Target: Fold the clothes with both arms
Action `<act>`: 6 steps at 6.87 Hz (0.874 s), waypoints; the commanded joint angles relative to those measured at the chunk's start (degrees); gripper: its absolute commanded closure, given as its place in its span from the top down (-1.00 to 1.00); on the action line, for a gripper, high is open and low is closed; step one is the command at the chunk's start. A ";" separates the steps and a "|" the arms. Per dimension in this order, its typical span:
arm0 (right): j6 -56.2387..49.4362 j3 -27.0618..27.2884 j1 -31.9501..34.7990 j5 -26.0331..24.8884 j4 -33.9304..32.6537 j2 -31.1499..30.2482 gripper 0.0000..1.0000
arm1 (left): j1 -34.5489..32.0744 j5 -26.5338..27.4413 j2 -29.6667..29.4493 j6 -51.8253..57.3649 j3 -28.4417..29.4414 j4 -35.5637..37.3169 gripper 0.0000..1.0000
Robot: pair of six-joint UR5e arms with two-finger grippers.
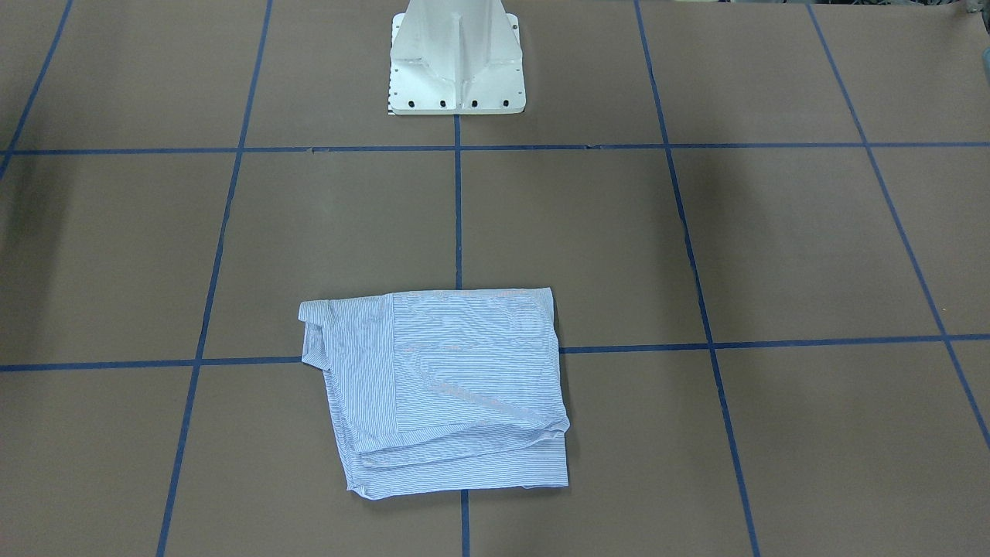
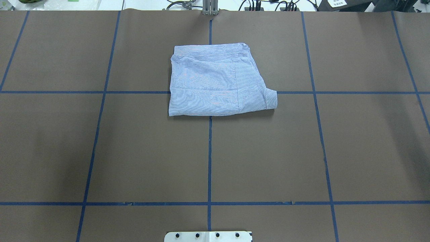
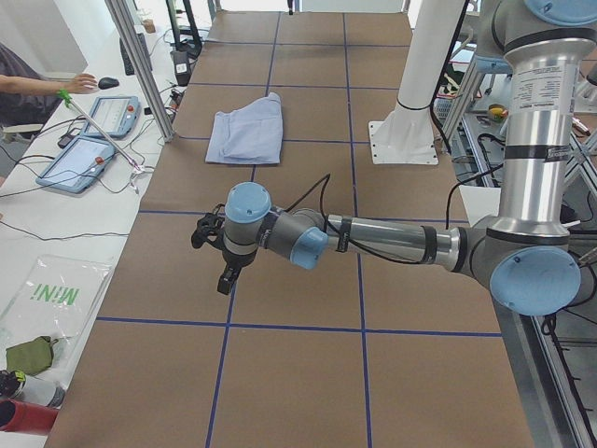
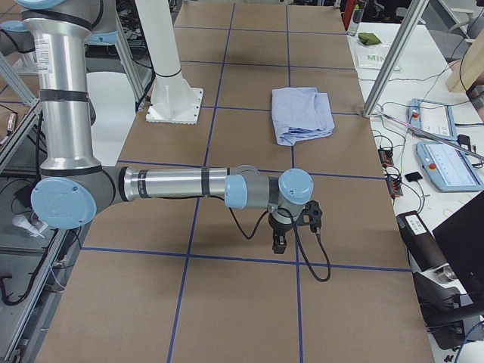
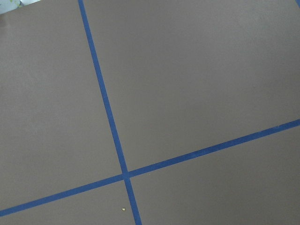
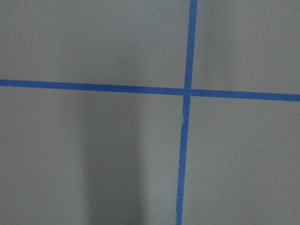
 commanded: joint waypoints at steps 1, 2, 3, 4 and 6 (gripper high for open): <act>-0.16 1.06 0.25 -0.21 -1.07 -0.24 1.00 | -1.66 -2.04 2.83 0.63 -0.63 -0.71 1.00; 0.62 2.11 0.34 -0.30 -1.07 -0.85 1.00 | -1.66 -1.52 2.94 0.54 -0.54 -0.63 1.00; 0.80 2.03 0.34 -0.48 -0.64 -0.86 1.00 | -1.66 -1.43 2.86 0.28 -0.19 -0.63 1.00; 0.89 1.86 0.34 0.22 -0.63 -0.68 1.00 | -1.66 -1.43 2.86 -0.16 -0.54 -0.54 1.00; 0.89 1.59 0.25 -0.38 -0.64 -0.59 1.00 | -1.66 -1.43 1.98 -0.25 -0.02 -0.54 1.00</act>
